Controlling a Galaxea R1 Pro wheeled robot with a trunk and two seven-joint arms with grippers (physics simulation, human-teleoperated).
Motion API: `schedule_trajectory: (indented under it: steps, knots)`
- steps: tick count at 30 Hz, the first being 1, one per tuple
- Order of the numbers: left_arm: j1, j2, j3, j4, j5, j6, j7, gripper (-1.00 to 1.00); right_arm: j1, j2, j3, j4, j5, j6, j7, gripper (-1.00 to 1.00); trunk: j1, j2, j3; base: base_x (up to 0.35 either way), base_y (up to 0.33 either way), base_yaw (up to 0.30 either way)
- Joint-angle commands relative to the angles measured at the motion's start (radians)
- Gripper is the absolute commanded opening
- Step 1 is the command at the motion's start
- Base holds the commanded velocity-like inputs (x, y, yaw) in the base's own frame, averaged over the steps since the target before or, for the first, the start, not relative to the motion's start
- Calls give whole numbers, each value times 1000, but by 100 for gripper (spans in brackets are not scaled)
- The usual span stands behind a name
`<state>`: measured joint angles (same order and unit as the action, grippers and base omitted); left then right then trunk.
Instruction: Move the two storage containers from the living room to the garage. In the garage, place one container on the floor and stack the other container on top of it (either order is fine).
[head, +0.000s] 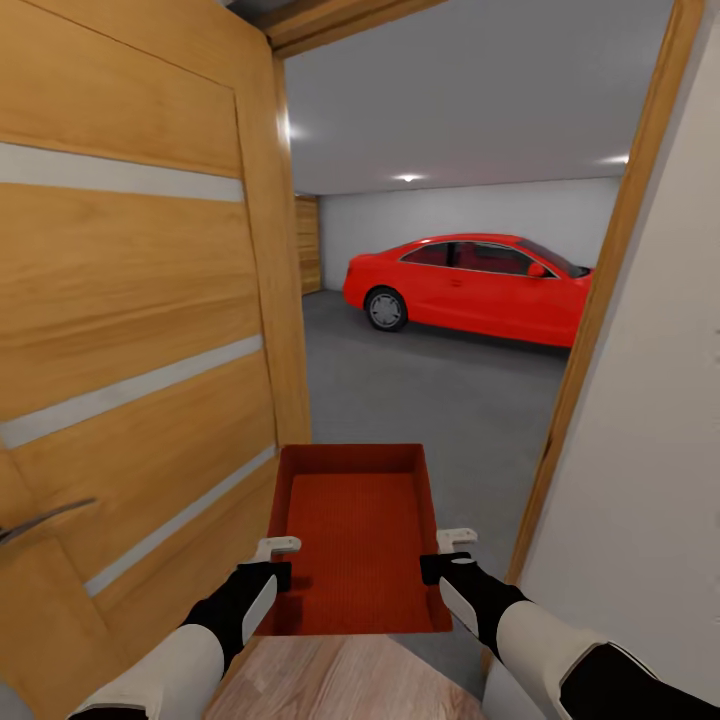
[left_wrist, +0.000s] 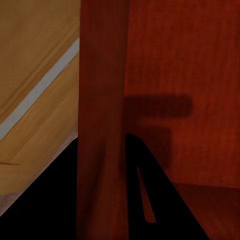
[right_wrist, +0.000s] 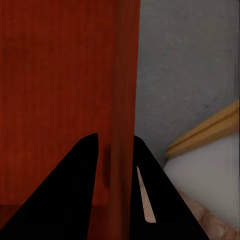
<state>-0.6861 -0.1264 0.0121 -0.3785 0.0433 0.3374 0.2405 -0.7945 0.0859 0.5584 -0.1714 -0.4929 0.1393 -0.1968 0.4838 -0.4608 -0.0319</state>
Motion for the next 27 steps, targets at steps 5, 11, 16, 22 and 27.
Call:
schedule_trajectory:
  steps: [5,11,16,22,27]
  knots:
    - [0,33,-7,1,23,5,6,-100,-2,-5,9,-5,4,-27,-6,-100,1,-2,-2,81,9,-239]
    - [0,34,-7,1,23,5,6,-100,-2,-5,9,-5,4,-27,-6,-100,1,-2,-2,76,1,-217]
    - [0,34,-7,1,23,5,6,-100,-2,-5,9,-5,4,-27,-6,-100,1,-2,-2,76,0,-35]
    - [0,34,-7,1,22,5,6,-100,-2,-5,9,-5,4,-27,-6,-100,1,-2,-2,50,0,-2]
    - [0,34,-7,1,22,6,6,-100,-2,-5,9,-5,4,-27,-6,-100,1,-2,-2,2,0,0]
